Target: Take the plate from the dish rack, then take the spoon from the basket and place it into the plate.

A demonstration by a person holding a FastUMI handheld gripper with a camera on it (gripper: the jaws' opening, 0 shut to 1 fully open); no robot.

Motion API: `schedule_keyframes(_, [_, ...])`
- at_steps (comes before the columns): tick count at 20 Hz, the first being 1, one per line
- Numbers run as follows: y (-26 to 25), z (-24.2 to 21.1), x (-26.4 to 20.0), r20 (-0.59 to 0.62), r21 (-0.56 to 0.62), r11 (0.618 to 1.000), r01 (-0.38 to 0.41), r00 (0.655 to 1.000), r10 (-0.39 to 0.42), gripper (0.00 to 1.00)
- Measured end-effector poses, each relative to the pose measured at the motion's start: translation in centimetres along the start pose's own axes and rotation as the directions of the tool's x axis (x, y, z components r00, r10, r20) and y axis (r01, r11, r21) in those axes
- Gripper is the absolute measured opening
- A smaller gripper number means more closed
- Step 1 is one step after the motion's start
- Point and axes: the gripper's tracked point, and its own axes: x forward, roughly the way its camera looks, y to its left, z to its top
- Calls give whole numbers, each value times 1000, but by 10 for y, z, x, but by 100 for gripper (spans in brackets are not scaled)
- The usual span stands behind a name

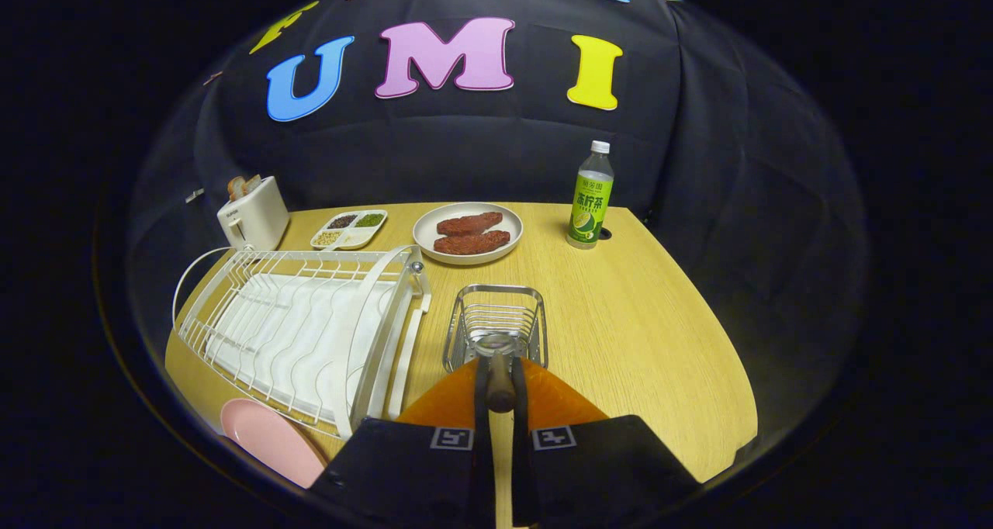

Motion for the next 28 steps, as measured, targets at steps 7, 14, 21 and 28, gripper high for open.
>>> schedule_keyframes(7, [-11,29,-19,52,27,1000,2,999,-4,11])
schedule_keyframes(14, [-4,56,-40,92,36,999,-29,995,25,9])
schedule_keyframes(21, [42,97,-136,176,6,976,-216,961,212,9])
schedule_keyframes(28, [138,48,-199,50,-112,847,-519,849,527,9])
